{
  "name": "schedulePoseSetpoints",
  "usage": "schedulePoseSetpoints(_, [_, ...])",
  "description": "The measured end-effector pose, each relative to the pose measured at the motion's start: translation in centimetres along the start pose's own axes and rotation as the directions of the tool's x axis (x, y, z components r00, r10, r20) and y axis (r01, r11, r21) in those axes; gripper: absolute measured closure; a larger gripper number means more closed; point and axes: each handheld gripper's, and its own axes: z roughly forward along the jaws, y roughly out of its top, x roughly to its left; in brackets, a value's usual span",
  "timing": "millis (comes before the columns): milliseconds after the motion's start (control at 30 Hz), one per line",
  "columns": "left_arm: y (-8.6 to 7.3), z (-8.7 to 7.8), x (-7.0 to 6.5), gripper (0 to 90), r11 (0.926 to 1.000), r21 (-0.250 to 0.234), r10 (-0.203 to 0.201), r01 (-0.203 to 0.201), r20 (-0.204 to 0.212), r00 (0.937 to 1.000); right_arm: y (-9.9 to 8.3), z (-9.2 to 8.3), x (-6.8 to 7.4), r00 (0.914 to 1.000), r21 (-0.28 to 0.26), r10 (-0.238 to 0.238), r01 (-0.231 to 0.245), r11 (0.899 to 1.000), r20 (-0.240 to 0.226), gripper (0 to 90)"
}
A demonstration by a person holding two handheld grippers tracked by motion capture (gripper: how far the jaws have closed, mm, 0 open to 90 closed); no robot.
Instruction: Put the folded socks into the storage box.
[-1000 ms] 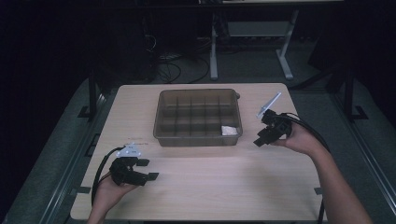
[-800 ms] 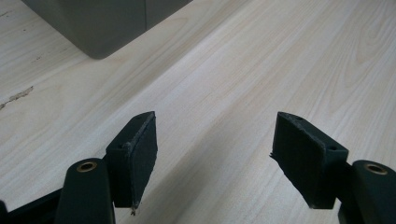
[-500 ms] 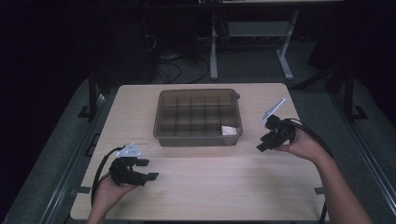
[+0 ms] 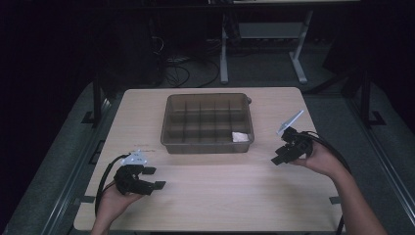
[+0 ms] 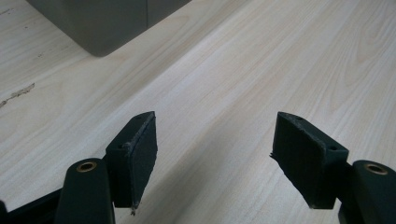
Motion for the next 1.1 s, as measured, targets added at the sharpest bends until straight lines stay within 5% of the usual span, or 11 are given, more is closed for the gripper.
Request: schedulePoseSetpoints(1100, [0.1,0.0,-0.2,30.4,0.9998,0.013,0.015,-0.014,-0.005,0.9999,-4.8,1.5,1.1,0.9986,-0.045,0.045,-0.046,0.998,-0.026,50.3])
